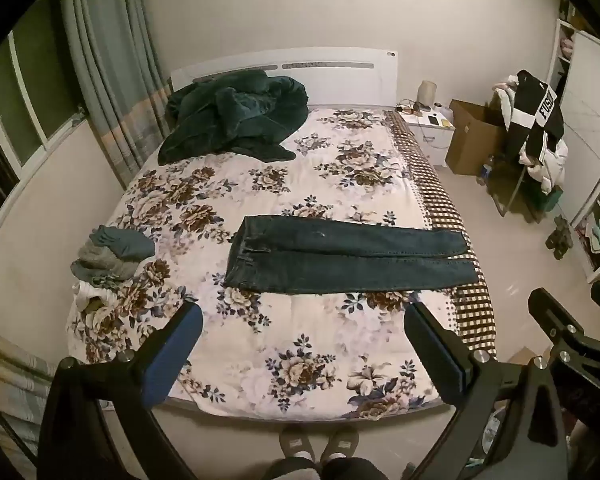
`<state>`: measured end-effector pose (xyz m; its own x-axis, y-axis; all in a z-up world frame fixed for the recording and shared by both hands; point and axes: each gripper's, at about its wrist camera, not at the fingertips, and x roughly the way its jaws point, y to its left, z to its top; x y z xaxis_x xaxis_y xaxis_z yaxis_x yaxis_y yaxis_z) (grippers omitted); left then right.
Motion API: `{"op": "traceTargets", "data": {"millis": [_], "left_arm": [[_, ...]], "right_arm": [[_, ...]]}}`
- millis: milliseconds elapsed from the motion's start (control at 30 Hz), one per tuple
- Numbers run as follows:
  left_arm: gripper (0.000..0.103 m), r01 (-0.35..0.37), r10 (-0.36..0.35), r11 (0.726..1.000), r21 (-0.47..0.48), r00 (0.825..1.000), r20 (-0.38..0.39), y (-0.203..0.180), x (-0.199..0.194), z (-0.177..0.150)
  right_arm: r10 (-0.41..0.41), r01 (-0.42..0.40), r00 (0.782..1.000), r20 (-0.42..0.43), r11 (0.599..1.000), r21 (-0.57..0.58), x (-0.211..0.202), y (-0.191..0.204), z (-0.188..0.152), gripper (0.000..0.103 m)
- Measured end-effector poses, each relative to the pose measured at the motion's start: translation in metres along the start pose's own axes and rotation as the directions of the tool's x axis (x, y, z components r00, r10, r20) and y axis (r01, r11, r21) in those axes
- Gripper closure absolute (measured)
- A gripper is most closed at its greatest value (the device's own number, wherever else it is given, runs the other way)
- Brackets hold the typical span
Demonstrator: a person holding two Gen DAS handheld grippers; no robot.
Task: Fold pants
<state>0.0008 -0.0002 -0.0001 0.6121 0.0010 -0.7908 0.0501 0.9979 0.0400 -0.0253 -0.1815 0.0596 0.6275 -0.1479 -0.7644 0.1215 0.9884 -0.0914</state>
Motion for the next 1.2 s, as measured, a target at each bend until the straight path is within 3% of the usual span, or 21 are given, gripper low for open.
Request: {"op": "traceTargets", "data": {"millis": [1200], "left_arm": [[0.0,-0.012,0.013,1.0,-0.012,0.999,0.041,0.026,-0.025,0.022]], "right_arm": [[0.009,-0.009,1.0,0.022,1.0,0.004,-0.007,0.011,0.007,0.0]]}}
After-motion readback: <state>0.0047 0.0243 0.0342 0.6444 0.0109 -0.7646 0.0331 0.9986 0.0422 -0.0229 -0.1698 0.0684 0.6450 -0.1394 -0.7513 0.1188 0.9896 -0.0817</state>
